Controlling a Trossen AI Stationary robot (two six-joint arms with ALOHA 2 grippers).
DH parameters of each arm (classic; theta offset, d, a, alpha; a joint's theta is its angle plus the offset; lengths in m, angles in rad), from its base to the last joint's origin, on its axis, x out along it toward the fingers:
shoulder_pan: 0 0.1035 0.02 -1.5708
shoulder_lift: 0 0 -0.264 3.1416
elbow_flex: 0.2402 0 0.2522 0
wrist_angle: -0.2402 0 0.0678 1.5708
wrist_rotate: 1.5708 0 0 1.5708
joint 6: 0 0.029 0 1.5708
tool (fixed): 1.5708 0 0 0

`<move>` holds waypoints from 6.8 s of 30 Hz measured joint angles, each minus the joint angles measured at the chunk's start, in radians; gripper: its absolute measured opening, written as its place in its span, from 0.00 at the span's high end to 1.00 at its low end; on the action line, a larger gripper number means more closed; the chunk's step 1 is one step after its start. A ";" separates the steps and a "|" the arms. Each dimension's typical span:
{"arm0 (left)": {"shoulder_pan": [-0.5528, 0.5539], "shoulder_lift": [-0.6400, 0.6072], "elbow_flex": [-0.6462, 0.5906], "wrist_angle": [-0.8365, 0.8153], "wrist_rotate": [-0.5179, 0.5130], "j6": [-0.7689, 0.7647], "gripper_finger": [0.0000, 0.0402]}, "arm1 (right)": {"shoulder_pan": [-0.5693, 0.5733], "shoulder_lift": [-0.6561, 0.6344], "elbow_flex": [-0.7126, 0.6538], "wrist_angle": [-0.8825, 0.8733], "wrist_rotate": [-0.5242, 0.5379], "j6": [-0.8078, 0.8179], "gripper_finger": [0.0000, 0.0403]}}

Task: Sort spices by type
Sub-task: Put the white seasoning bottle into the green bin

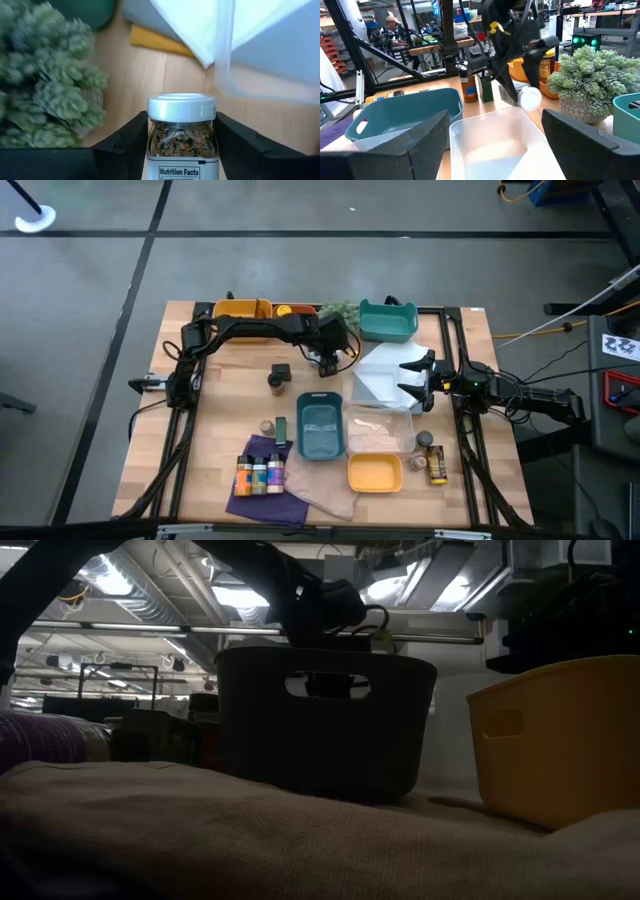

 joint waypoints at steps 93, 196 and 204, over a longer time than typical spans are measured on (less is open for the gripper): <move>-0.221 -0.001 0.136 0.295 -0.059 0.224 0.52 | 0.000 0.871 0.505 0.007 0.075 0.797 0.48; -0.154 -0.256 0.136 -0.183 -0.176 0.039 0.41 | -0.818 1.680 1.376 -0.958 -0.063 0.090 0.44; -0.154 -0.256 0.136 -0.183 -0.176 0.039 0.41 | -0.818 1.680 1.376 -0.955 -0.039 0.090 0.44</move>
